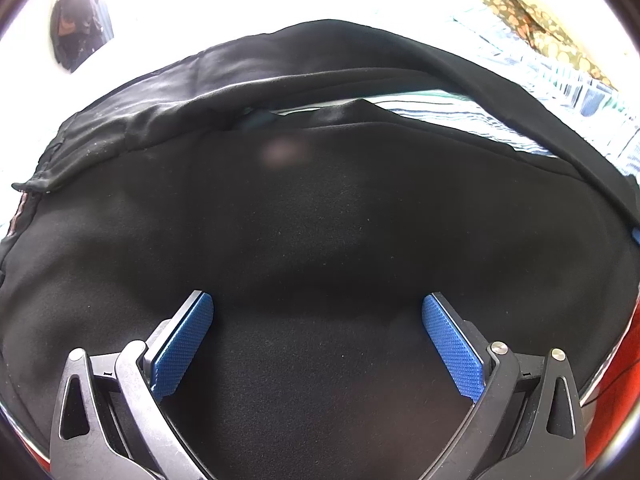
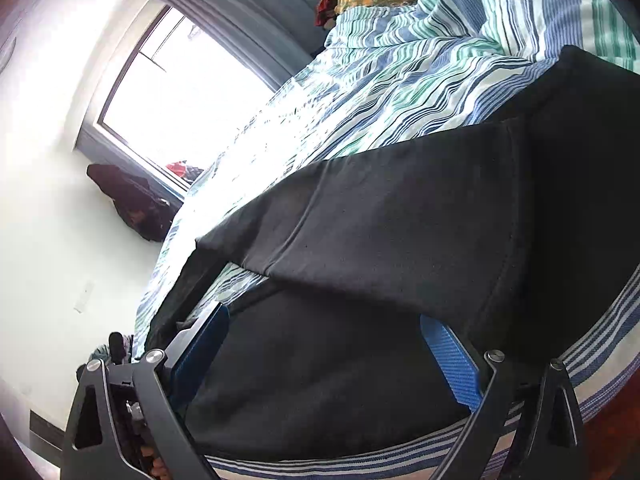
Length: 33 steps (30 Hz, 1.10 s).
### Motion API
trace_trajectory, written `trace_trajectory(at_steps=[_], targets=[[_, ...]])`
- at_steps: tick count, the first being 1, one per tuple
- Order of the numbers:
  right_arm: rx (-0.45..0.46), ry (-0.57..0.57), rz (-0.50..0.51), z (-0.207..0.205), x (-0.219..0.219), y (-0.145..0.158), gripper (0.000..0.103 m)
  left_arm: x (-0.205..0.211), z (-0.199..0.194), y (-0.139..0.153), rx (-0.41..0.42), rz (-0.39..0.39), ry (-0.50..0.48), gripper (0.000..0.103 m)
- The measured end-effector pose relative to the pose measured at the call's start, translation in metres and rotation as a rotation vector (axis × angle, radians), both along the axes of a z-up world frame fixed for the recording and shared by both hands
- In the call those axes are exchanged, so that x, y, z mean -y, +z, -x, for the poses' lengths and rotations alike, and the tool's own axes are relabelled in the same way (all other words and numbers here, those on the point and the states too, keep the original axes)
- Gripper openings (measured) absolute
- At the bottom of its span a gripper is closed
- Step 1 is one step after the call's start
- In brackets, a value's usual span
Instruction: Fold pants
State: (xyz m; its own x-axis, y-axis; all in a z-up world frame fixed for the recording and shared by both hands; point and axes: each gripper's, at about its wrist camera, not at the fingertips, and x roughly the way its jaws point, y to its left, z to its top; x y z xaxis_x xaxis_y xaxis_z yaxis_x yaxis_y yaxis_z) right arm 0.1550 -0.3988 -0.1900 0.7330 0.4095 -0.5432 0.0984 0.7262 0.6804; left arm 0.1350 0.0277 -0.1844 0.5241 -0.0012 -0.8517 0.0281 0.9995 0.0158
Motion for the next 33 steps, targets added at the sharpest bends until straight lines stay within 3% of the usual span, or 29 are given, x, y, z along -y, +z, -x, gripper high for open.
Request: trace_trajectory(at_steps=[6, 8, 11, 13, 15, 21, 24, 27, 29, 33], targets=[[-0.014, -0.100, -0.085, -0.002, 0.030, -0.004, 0.095, 0.001, 0.001, 0.000, 0.005, -0.003, 0.004, 0.102], [-0.023, -0.116, -0.122, -0.002, 0.039, -0.008, 0.090, 0.001, 0.002, 0.000, 0.007, -0.004, 0.007, 0.102], [-0.066, -0.135, -0.109, -0.004, 0.044, -0.015, 0.059, 0.001, 0.002, 0.000, 0.007, -0.005, 0.008, 0.102], [-0.095, -0.154, -0.103, -0.003, 0.050, -0.019, 0.027, 0.001, 0.002, 0.000, 0.008, -0.005, 0.008, 0.102], [-0.101, -0.156, -0.118, -0.002, 0.053, -0.022, 0.021, 0.001, 0.003, 0.000, 0.010, -0.005, 0.008, 0.102], [-0.043, -0.110, -0.061, 0.002, 0.046, -0.001, 0.017, 0.002, 0.002, 0.004, -0.007, -0.014, 0.015, 0.102], [0.027, -0.083, -0.057, 0.006, 0.046, 0.021, 0.017, 0.008, -0.002, 0.024, -0.090, -0.022, 0.008, 0.102], [0.093, -0.054, -0.050, 0.012, 0.045, 0.044, 0.017, 0.015, -0.002, 0.062, -0.036, 0.032, -0.074, 0.102], [0.129, -0.029, -0.043, 0.014, 0.042, 0.058, 0.017, 0.014, -0.013, 0.085, 0.005, 0.089, -0.091, 0.102], [0.182, 0.017, -0.048, 0.018, 0.038, 0.080, 0.017, -0.012, -0.075, 0.101, -0.005, 0.333, -0.001, 0.102]])
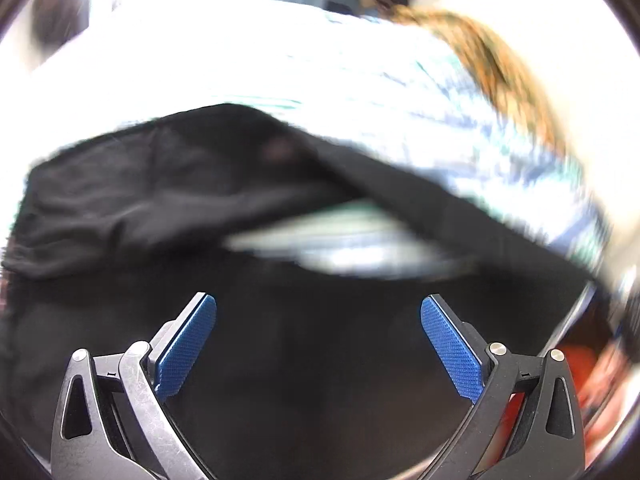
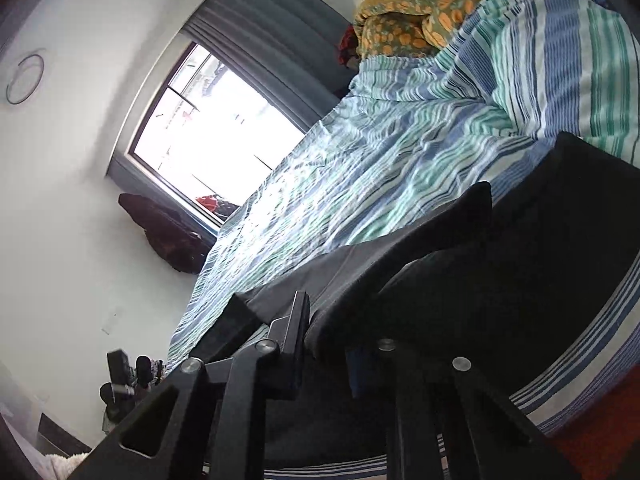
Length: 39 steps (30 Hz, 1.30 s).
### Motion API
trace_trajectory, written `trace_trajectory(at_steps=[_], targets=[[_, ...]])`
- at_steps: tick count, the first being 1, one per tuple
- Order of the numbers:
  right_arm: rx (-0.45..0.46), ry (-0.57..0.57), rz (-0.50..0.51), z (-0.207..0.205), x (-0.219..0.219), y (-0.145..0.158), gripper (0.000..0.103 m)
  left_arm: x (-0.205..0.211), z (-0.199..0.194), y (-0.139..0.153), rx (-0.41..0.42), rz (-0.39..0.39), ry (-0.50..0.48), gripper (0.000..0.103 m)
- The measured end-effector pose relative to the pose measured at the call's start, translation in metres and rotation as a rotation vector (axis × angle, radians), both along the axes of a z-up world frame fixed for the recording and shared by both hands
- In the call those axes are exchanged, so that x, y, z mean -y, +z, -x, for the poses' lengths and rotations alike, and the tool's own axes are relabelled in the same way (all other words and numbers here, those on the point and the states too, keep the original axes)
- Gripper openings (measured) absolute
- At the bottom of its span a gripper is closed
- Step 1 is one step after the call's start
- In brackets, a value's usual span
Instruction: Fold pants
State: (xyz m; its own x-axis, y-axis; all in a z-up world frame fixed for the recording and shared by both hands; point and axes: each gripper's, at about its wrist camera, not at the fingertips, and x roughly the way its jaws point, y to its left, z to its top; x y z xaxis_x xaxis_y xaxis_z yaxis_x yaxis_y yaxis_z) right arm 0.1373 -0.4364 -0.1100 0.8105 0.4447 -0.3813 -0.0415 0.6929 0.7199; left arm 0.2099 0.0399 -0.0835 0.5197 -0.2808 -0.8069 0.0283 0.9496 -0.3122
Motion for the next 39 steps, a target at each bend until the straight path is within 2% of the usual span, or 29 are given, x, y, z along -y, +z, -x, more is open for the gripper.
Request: trace_trajectory(at_steps=[1, 4, 7, 9, 11, 12, 13, 14, 15, 17, 20, 22, 24, 26, 27, 28, 29, 32, 34, 36, 39], targets=[[0.017, 0.010, -0.004, 0.001, 0.000, 0.007, 0.016, -0.010, -0.021, -0.003, -0.020, 0.073, 0.042, 0.102], [0.081, 0.044, 0.000, 0.010, -0.002, 0.033, 0.016, -0.033, -0.076, -0.017, -0.083, 0.216, 0.148, 0.102], [0.149, 0.094, 0.007, 0.029, -0.001, 0.058, 0.015, -0.048, -0.113, -0.030, -0.124, 0.348, 0.196, 0.102], [0.187, 0.133, 0.004, 0.046, 0.002, 0.070, 0.014, -0.054, -0.128, -0.036, -0.136, 0.390, 0.210, 0.102], [0.208, 0.158, 0.000, 0.062, 0.008, 0.076, 0.014, -0.059, -0.134, -0.040, -0.139, 0.394, 0.223, 0.100], [0.209, 0.165, -0.006, 0.069, 0.013, 0.077, 0.014, -0.061, -0.133, -0.039, -0.136, 0.392, 0.225, 0.086], [0.200, 0.167, -0.007, 0.074, 0.017, 0.075, 0.014, -0.064, -0.132, -0.039, -0.131, 0.391, 0.221, 0.066], [0.186, 0.165, -0.006, 0.076, 0.023, 0.071, 0.014, -0.065, -0.131, -0.040, -0.140, 0.373, 0.217, 0.014], [0.163, 0.157, 0.004, 0.076, 0.029, 0.066, 0.014, -0.068, -0.129, -0.041, -0.157, 0.339, 0.228, 0.002], [0.091, 0.135, 0.021, 0.064, 0.041, 0.051, 0.014, -0.077, -0.121, -0.035, -0.135, 0.349, 0.246, 0.004], [0.042, 0.114, 0.113, 0.020, 0.055, 0.042, 0.014, -0.082, -0.091, 0.007, -0.034, 0.391, 0.259, 0.003], [0.096, 0.123, 0.168, -0.005, 0.060, 0.062, 0.013, -0.082, -0.058, 0.055, 0.092, 0.388, 0.265, 0.004], [0.188, 0.151, 0.201, -0.019, 0.063, 0.093, 0.013, -0.080, -0.018, 0.095, 0.217, 0.338, 0.265, 0.006], [0.209, 0.197, 0.247, -0.027, 0.066, 0.108, 0.013, -0.075, 0.027, 0.108, 0.281, 0.275, 0.255, 0.008], [0.176, 0.212, 0.274, -0.031, 0.071, 0.103, 0.013, -0.068, 0.048, 0.100, 0.269, 0.241, 0.251, 0.009], [0.103, 0.223, 0.293, -0.036, 0.077, 0.089, 0.013, -0.061, 0.065, 0.084, 0.234, 0.215, 0.246, 0.009], [0.005, 0.216, 0.309, -0.040, 0.085, 0.068, 0.013, -0.050, 0.079, 0.055, 0.161, 0.189, 0.233, 0.011], [-0.322, 0.134, 0.319, -0.044, 0.119, -0.018, 0.013, -0.016, 0.094, -0.034, -0.079, 0.151, 0.179, 0.010], [-0.475, 0.082, 0.322, -0.041, 0.133, -0.060, 0.014, -0.005, 0.098, -0.060, -0.145, 0.153, 0.169, 0.008], [-0.474, 0.037, 0.312, -0.034, 0.137, -0.068, 0.014, 0.011, 0.094, -0.056, -0.130, 0.119, 0.134, 0.008], [-0.443, 0.013, 0.389, -0.032, 0.136, -0.056, 0.013, 0.020, 0.091, -0.037, -0.093, 0.103, 0.090, 0.008]])
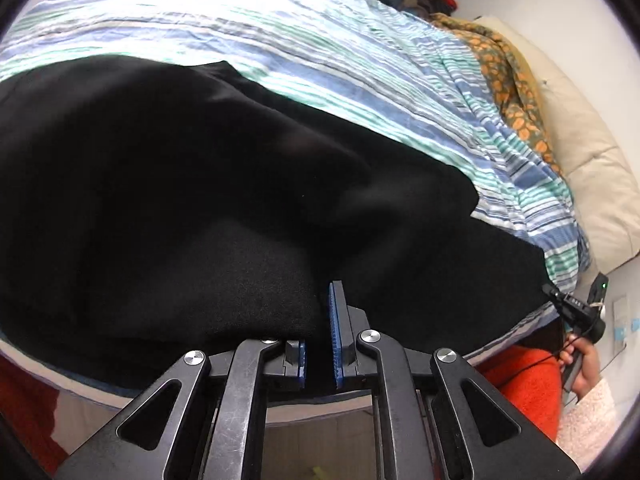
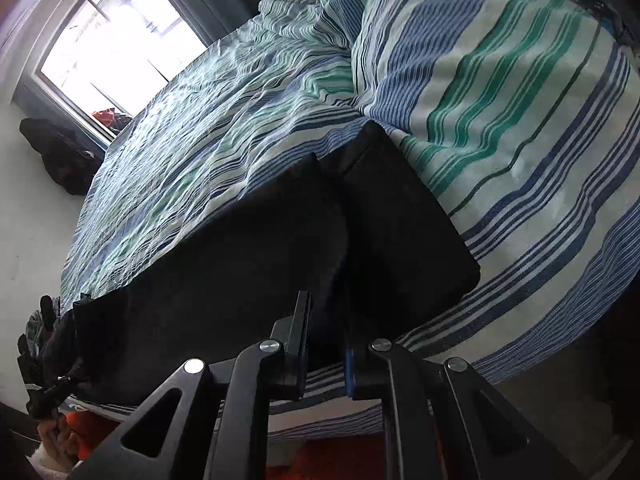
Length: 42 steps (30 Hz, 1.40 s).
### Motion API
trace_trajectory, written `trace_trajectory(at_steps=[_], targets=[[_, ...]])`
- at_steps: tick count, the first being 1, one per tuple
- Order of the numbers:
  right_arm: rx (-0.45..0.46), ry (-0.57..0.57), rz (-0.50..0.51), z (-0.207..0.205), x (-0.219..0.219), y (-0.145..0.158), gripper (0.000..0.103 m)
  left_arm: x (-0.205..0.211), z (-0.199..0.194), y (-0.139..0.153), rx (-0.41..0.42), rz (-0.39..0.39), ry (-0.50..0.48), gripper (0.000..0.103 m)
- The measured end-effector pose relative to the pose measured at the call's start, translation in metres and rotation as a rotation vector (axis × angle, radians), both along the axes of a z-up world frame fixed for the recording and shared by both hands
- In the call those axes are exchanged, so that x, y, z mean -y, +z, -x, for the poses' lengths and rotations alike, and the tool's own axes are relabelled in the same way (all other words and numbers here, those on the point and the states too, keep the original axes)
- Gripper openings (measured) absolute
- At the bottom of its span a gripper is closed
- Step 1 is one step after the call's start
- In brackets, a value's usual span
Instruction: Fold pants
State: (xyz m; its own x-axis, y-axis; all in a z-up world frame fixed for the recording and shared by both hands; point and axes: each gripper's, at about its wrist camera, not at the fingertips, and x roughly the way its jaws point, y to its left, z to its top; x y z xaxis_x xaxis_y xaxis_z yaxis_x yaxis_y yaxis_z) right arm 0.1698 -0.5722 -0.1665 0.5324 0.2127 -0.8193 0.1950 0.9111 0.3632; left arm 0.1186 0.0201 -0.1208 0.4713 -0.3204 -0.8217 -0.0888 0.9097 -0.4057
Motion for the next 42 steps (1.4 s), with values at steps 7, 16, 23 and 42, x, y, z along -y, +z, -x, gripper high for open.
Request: trace_trajectory(at_steps=[7, 16, 23, 42], targets=[[0.004, -0.112, 0.137, -0.003, 0.029, 0.017, 0.013, 0.041, -0.005, -0.009, -0.040, -0.043, -0.095, 0.009], [-0.024, -0.134, 0.207, 0.002, 0.028, 0.009, 0.013, 0.047, -0.003, -0.017, -0.070, -0.077, -0.132, 0.008], [-0.038, -0.101, 0.333, 0.001, 0.010, 0.013, 0.018, 0.078, -0.017, -0.019, -0.090, -0.111, -0.153, 0.014], [0.170, 0.177, 0.434, -0.007, -0.073, 0.049, 0.086, 0.060, -0.032, 0.052, 0.132, -0.296, -0.089, 0.089]])
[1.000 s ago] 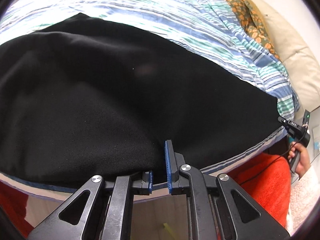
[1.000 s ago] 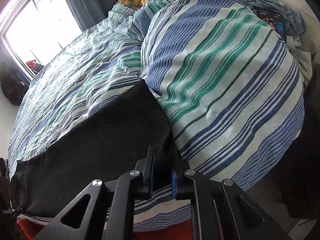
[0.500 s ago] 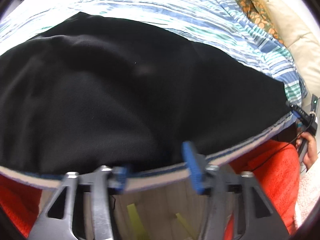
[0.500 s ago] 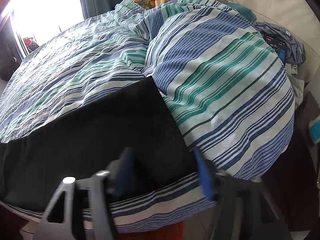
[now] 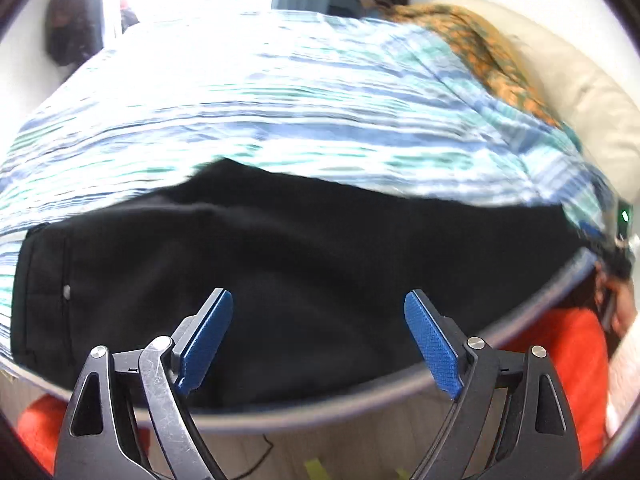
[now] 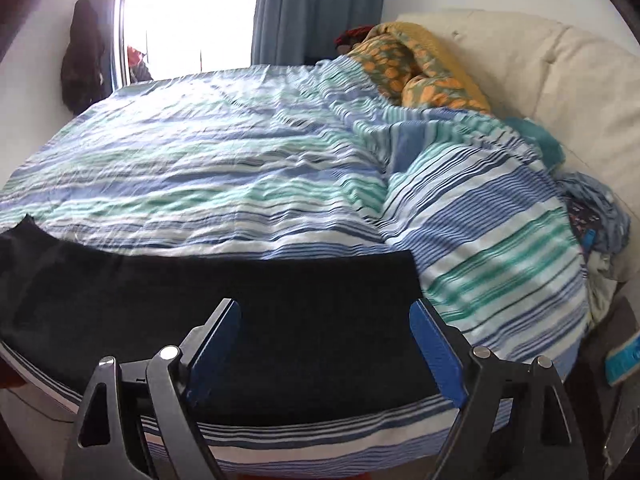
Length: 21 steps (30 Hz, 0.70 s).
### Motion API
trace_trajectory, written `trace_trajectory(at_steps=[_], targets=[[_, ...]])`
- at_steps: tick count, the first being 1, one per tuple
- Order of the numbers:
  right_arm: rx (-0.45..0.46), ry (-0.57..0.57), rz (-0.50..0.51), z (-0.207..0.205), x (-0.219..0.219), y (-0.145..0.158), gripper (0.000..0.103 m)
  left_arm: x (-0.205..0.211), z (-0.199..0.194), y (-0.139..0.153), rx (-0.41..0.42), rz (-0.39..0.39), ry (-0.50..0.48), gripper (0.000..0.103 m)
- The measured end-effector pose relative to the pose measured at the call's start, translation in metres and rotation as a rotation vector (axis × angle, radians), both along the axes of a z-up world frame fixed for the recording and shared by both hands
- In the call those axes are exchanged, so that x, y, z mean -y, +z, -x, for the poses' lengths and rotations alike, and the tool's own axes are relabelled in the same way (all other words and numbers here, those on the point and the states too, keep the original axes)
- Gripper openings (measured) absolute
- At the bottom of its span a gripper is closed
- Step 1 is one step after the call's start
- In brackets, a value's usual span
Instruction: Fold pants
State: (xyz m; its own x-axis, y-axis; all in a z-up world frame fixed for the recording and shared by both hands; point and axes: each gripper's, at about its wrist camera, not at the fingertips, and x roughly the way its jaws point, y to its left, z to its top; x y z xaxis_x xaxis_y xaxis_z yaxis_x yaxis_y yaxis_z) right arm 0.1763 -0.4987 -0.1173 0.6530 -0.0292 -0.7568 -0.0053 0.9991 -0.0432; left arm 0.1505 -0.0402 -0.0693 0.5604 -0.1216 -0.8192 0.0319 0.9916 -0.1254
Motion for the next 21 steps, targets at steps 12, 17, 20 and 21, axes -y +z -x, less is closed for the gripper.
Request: trace_trajectory(at_steps=[12, 17, 20, 21], targets=[[-0.220, -0.043, -0.168, -0.028, 0.032, -0.054, 0.087, -0.047, -0.035, -0.092, -0.102, -0.064, 0.165, 0.100], [-0.197, -0.056, -0.159, -0.029, 0.032, -0.050, 0.088, -0.057, -0.033, -0.093, -0.101, -0.086, 0.146, 0.102], [-0.167, -0.075, -0.159, -0.026, 0.033, -0.044, 0.088, -0.063, -0.031, -0.091, -0.099, -0.088, 0.131, 0.102], [-0.142, -0.093, -0.149, -0.023, 0.035, -0.039, 0.088, -0.063, -0.029, -0.091, -0.098, -0.089, 0.128, 0.102]])
